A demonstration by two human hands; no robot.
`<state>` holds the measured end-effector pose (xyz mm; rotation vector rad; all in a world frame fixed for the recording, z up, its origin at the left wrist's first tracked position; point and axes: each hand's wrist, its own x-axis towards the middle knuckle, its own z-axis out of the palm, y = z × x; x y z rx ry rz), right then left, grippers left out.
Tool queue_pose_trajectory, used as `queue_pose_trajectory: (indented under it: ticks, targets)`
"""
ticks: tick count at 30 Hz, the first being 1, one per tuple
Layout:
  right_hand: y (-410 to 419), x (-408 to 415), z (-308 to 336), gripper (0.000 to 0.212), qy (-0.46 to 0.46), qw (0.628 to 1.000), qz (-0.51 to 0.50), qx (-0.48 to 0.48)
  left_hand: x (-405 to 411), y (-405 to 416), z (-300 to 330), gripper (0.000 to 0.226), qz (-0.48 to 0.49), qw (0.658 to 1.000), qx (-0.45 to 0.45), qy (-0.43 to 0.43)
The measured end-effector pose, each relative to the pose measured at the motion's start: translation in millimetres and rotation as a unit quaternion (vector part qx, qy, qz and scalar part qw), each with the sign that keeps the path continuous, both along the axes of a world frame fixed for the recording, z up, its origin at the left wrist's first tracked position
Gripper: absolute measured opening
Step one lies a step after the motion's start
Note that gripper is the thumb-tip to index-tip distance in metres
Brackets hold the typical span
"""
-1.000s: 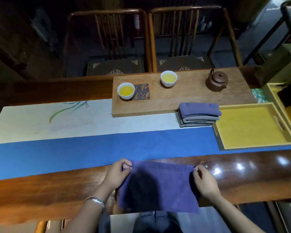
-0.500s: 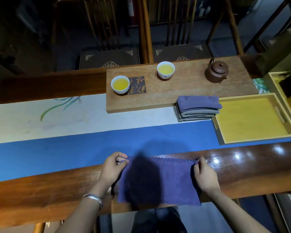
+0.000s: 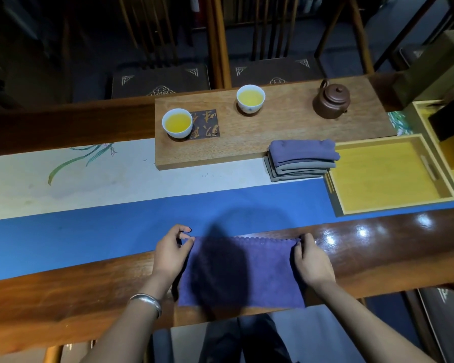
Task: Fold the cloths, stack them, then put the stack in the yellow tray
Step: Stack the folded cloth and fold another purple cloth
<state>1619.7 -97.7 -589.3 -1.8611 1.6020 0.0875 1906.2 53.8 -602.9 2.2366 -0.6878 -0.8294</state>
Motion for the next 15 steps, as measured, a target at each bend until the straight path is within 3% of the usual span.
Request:
queue_pose_trajectory:
  ticks: [8, 15]
  targets:
    - [42.0, -18.4, 10.6, 0.018, -0.033, 0.996, -0.075, -0.021, -25.3, 29.7, 13.6, 0.023, 0.08, 0.994, 0.04, -0.063]
    - [77.1, -51.8, 13.8, 0.036, 0.021, 0.998, -0.062, 0.017, -61.8, 83.1, 27.0, 0.035, 0.029, 0.982, 0.182, -0.034]
